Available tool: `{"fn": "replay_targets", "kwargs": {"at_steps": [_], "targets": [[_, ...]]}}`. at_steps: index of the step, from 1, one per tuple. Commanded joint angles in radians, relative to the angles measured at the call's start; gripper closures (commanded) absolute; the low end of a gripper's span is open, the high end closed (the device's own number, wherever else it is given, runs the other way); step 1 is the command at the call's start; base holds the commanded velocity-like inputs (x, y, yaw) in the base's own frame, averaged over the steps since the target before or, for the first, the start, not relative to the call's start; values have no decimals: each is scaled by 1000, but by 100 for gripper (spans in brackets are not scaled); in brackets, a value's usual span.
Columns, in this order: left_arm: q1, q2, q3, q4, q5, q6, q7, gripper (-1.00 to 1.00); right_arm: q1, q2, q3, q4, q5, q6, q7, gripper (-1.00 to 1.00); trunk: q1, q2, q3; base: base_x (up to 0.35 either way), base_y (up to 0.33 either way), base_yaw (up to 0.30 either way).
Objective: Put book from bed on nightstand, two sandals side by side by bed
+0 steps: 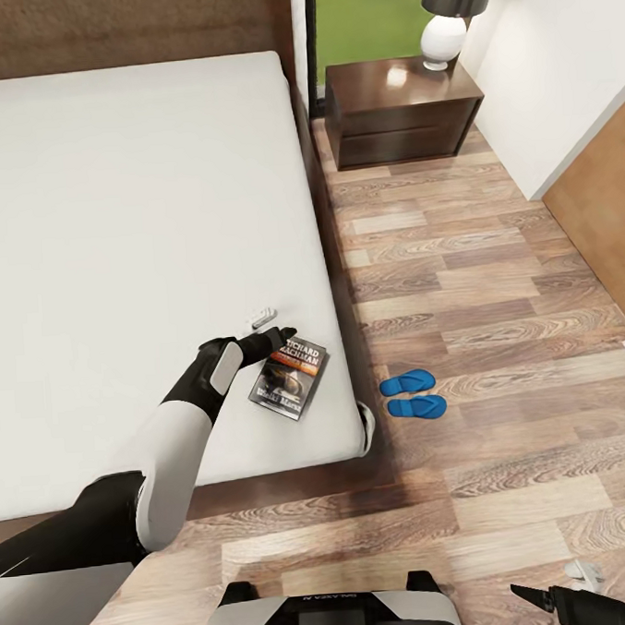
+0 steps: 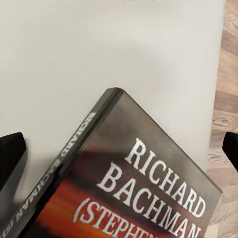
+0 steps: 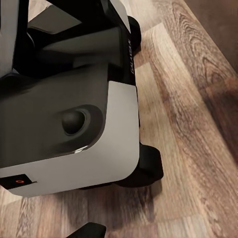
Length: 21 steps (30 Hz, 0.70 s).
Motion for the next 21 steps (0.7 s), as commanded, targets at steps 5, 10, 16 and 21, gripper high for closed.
{"fn": "replay_targets", "kwargs": {"at_steps": [5, 10, 16, 21], "targets": [[0, -1, 8, 0, 2, 7, -2, -100, 0, 0, -1, -1, -5, 10, 3, -100, 0, 0, 0, 152, 0, 0], [0, -1, 8, -1, 2, 7, -3, -100, 0, 0, -2, 0, -5, 10, 3, -100, 0, 0, 0, 150, 0, 0], [0, -1, 7, -1, 2, 7, -3, -100, 0, 0, -1, -1, -5, 11, 3, -100, 0, 0, 0, 16, 0, 0], [0, -1, 7, -6, 2, 7, -3, -100, 0, 0, -1, 0, -5, 10, 3, -100, 0, 0, 0, 2, 0, 0]]}}
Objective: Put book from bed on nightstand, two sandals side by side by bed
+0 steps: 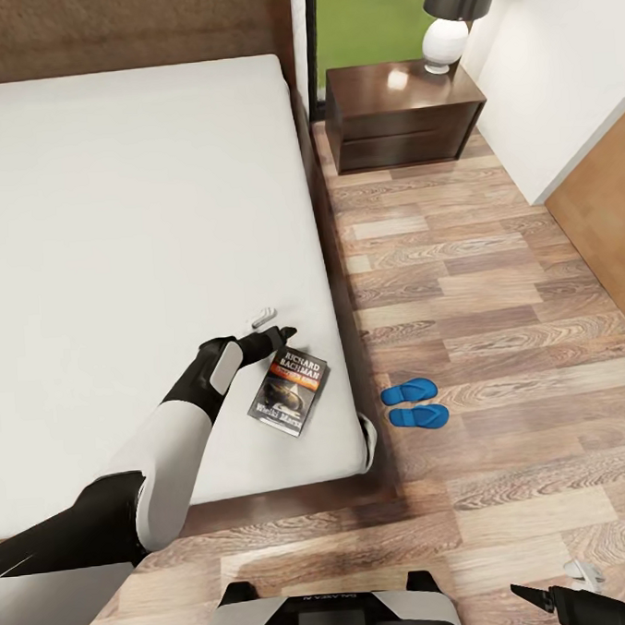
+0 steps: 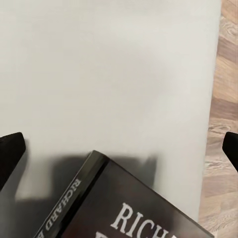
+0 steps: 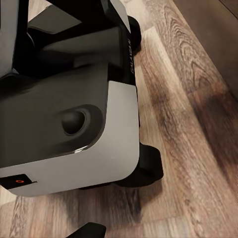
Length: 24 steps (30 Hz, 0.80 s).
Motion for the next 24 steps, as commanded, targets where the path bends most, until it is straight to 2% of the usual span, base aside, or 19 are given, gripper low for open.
{"fn": "replay_targets", "kwargs": {"at_steps": [1, 13, 19, 24], "targets": [[0, -1, 7, -3, 2, 7, -3, -100, 0, 0, -1, 0, -5, 10, 3, -100, 0, 0, 0, 0, 0, 0], [0, -1, 4, -49, 4, 9, -7, -100, 0, 0, -1, 0, -5, 10, 4, -100, 0, 0, 0, 0, 0, 0], [0, -1, 1, -67, 3, 10, -41, -100, 0, 0, -1, 0, -5, 10, 3, -100, 0, 0, 0, 0, 0, 0], [0, -1, 0, -66, 4, 10, -45, -100, 0, 0, -1, 0, -5, 10, 3, -100, 0, 0, 0, 0, 0, 0]]}}
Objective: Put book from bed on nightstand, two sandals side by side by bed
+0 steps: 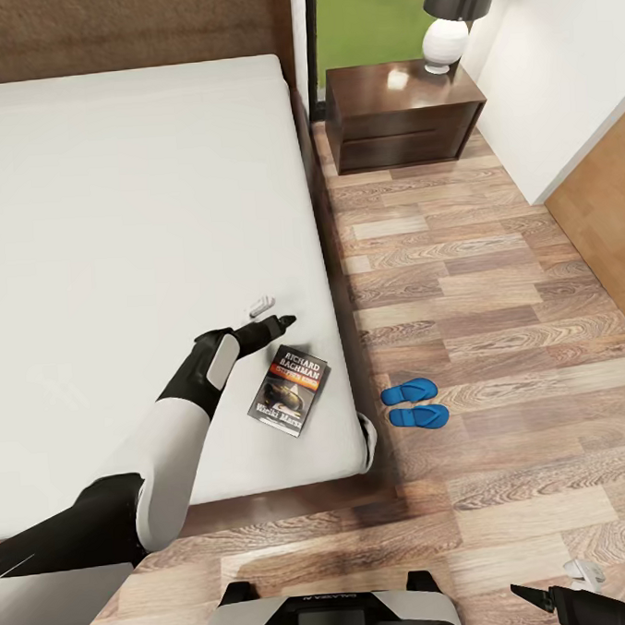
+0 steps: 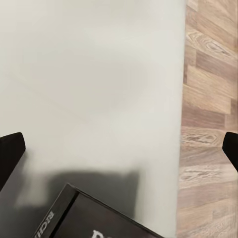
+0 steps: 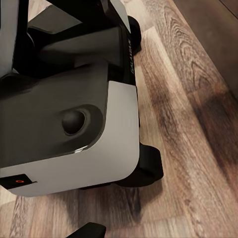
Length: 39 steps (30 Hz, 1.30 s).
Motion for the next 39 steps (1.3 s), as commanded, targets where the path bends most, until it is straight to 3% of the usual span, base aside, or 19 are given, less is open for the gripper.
{"fn": "replay_targets", "kwargs": {"at_steps": [1, 22, 39], "targets": [[0, -1, 8, 0, 3, 8, -4, -100, 0, 0, -1, 0, -5, 10, 3, -100, 0, 0, 0, 0, 0, 0], [0, -1, 7, 36, 5, 7, -7, -100, 0, 0, -1, 0, -5, 10, 4, -100, 0, 0, 0, 0, 0, 0], [0, -1, 7, 36, 5, 7, -7, -100, 0, 0, -1, -1, -5, 10, 4, -100, 0, 0, 0, 0, 0, -75]]}}
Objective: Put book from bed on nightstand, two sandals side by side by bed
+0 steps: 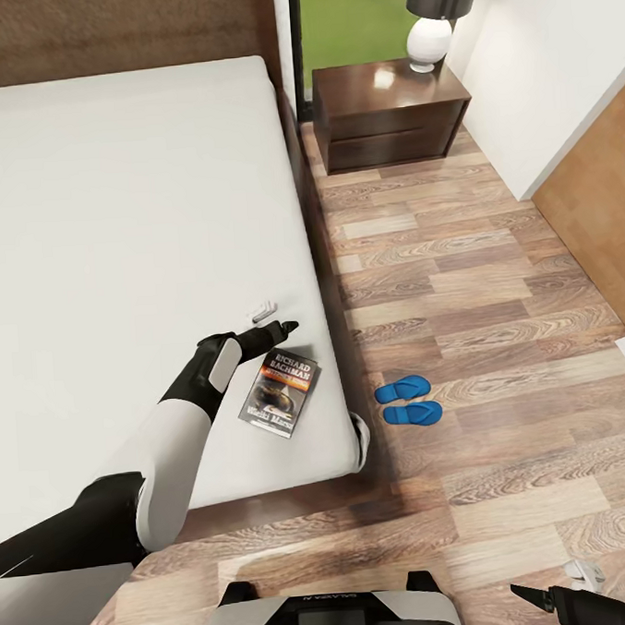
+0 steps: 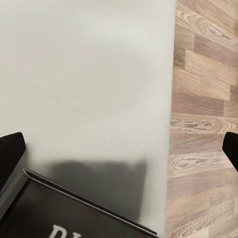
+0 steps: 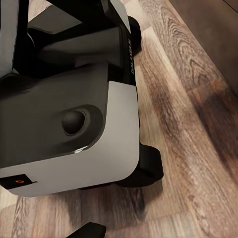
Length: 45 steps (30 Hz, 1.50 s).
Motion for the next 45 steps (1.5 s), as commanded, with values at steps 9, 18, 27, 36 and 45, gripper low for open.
{"fn": "replay_targets", "kwargs": {"at_steps": [9, 18, 27, 36, 45], "targets": [[0, -1, 8, 0, 3, 8, -3, -100, 0, 0, -1, 0, -5, 10, 3, -100, 0, 0, 0, 0, 0, -1], [0, -1, 8, 0, 3, 8, -3, -100, 0, 0, -1, 0, -5, 11, 4, -100, 0, 0, 0, 0, 0, -131], [0, -1, 8, -1, 3, 8, -3, -100, 0, 0, -1, 0, -5, 11, 4, -100, 0, 0, 0, 0, 0, -21], [0, -1, 8, 0, 3, 8, -3, -100, 0, 0, -1, -1, -5, 11, 4, -100, 0, 0, 0, 0, 0, 0], [0, -1, 8, 26, 1, -7, -3, -100, 0, 0, -1, -1, -5, 11, 4, -100, 0, 0, 0, -19, 0, 0]]}}
